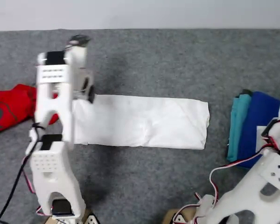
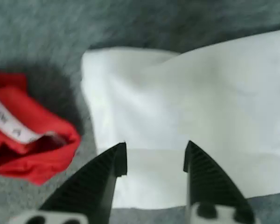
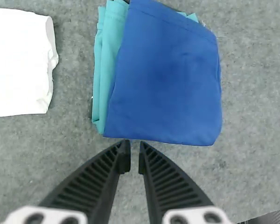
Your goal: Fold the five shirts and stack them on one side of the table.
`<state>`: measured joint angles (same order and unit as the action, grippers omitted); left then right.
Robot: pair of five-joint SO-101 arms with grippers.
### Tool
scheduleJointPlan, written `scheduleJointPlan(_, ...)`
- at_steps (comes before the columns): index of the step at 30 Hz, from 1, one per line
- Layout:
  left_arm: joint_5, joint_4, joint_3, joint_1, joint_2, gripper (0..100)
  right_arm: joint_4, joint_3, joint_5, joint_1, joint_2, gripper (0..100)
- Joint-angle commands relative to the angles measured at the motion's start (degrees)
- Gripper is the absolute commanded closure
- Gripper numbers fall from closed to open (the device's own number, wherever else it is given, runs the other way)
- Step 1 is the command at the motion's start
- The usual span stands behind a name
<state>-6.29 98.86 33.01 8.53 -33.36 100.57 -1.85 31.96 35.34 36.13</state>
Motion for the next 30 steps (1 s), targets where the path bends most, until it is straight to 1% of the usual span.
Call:
scheduleJointPlan(1, -1.3, 1.6, -0.8, 3.3, 0.7, 78, 2.0, -0.3, 0.4, 0.5, 1.1, 95.3)
scheduleJointPlan(8, -1.1, 0.3, 0.6, 4.8, -8.2, 77, 2.0, -0.4, 0.2, 0.5, 1.1, 95.3)
scheduleJointPlan(15, 0.5, 0.6, 9.4, 7.3, -18.1, 78, 2.0, -0.4, 0.4, 0.6, 1.5, 95.3)
scheduleJointPlan(20, 0.4, 1.7, 10.9, 6.2, -23.5, 79, 2.0, -0.4, 0.5, 0.6, 4.2, 95.3)
scheduleJointPlan(23, -0.1, 1.7, 11.1, 5.8, -23.9, 84, 2.0, -0.4, 0.5, 0.6, 5.1, 95.3)
scheduleJointPlan(25, -2.9, 1.8, 10.8, 4.7, -24.2, 89, 2.0, -0.4, 0.5, 0.6, 5.3, 95.2)
scheduleJointPlan(28, -6.8, 1.8, 9.0, 2.7, -23.9, 100, 2.0, -0.4, 0.5, 0.6, 5.5, 95.2)
scheduleJointPlan(30, -7.2, 1.8, 8.3, 2.5, -23.0, 99, 2.0, -0.4, 0.5, 0.6, 5.5, 95.2)
